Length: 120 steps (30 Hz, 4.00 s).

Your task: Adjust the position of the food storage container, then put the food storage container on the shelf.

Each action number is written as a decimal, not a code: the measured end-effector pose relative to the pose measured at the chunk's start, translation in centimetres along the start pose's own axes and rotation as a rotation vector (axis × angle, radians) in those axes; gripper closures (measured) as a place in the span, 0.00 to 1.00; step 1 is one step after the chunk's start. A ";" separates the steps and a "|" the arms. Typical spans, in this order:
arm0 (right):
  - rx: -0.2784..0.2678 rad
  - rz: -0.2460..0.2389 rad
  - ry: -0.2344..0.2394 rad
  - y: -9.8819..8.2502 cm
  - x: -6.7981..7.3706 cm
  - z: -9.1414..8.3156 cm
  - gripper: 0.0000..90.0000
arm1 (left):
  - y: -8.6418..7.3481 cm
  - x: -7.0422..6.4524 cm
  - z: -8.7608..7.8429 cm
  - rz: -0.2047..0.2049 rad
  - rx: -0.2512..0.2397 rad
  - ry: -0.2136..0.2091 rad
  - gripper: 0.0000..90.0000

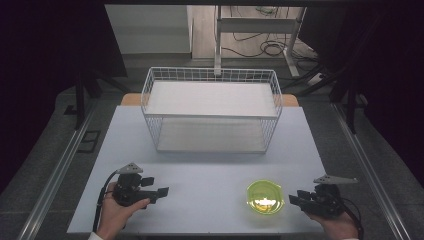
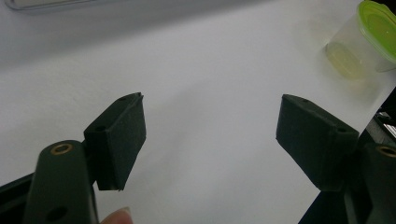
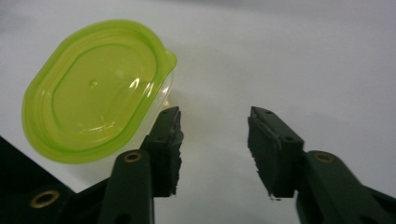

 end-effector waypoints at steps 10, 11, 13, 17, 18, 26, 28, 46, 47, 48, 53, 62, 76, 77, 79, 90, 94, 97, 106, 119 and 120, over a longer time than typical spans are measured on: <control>0.104 -0.022 0.064 -0.6 0.7 0.7 0.95 | 0.0 -0.1 0.1 0.006 0.005 -0.007 0.27; 0.107 -0.023 0.069 -0.7 0.8 0.8 0.97 | 0.0 -0.2 0.1 0.007 0.004 -0.007 0.27; 0.123 -0.025 0.084 -0.9 0.9 1.0 0.98 | 0.0 -0.2 0.1 0.007 0.006 -0.009 0.27; 0.139 -0.034 0.099 -1.1 1.3 1.5 0.99 | 0.0 -0.3 0.2 0.011 0.008 -0.012 0.27; 0.139 -0.035 0.101 -1.1 1.4 1.6 0.99 | 0.0 -0.3 0.2 0.010 0.008 -0.012 0.27; 0.141 -0.027 0.104 -1.1 1.7 2.2 0.99 | -0.1 -0.3 0.3 0.014 0.014 -0.014 0.27; 0.143 -0.028 0.107 -1.2 1.8 2.5 0.99 | 0.0 -0.4 0.3 0.013 0.015 -0.016 0.27; 0.154 -0.017 0.123 -0.6 3.6 4.4 0.99 | 0.0 -0.3 0.3 0.014 0.017 -0.017 0.27; 0.154 -0.012 0.122 -0.5 3.7 4.5 0.99 | 0.0 -0.3 0.3 0.014 0.016 -0.016 0.27; 0.155 -0.012 0.124 -0.5 3.8 4.6 0.99 | 0.0 -0.3 0.3 0.013 0.017 -0.017 0.27; 0.160 -0.004 0.118 -0.2 4.6 5.3 0.99 | 0.0 -0.3 0.4 0.013 0.017 -0.017 0.27; 0.158 -0.026 0.125 0.5 6.9 6.9 0.99 | 0.0 -0.3 0.5 0.013 0.021 -0.017 0.27; 0.175 -0.072 0.187 1.8 11.1 10.5 0.99 | -0.1 -0.2 0.5 0.007 0.024 -0.018 0.27; 0.173 -0.074 0.190 2.0 11.4 10.8 0.99 | -0.1 -0.2 0.5 0.007 0.024 -0.018 0.27; 0.171 -0.076 0.197 2.3 12.0 11.4 0.99 | -0.1 -0.2 0.5 0.006 0.024 -0.019 0.27; 0.173 -0.097 0.229 2.8 14.0 13.1 0.99 | -0.2 -0.1 0.3 0.004 0.023 -0.018 0.27; 0.163 -0.099 0.228 2.9 13.7 12.9 0.99 | -0.1 -0.1 0.4 0.004 0.023 -0.016 0.27; 0.138 -0.089 0.215 3.4 12.8 12.1 0.99 | -0.1 -0.1 0.3 0.003 0.020 -0.014 0.27; 0.043 -0.057 0.221 3.9 10.3 8.7 0.88 | 0.0 -0.5 0.3 0.004 0.000 -0.006 0.27; -0.133 0.061 0.280 4.3 9.3 7.5 0.28 | 0.8 -1.0 -0.4 -0.009 -0.059 -0.015 0.27; -0.137 0.063 0.286 4.3 9.3 7.4 0.27 | 0.9 -1.2 -0.4 -0.013 -0.063 -0.021 0.27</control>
Point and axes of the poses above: each handheld gripper's, and its own axes: z roughly forward along the jaws, y roughly out of its top, x roughly to its left, the point moved 3 cm from there along z, roughly forward along the jaws, and after that the axes turned 10 degrees about -x, right-handed, at the moved point
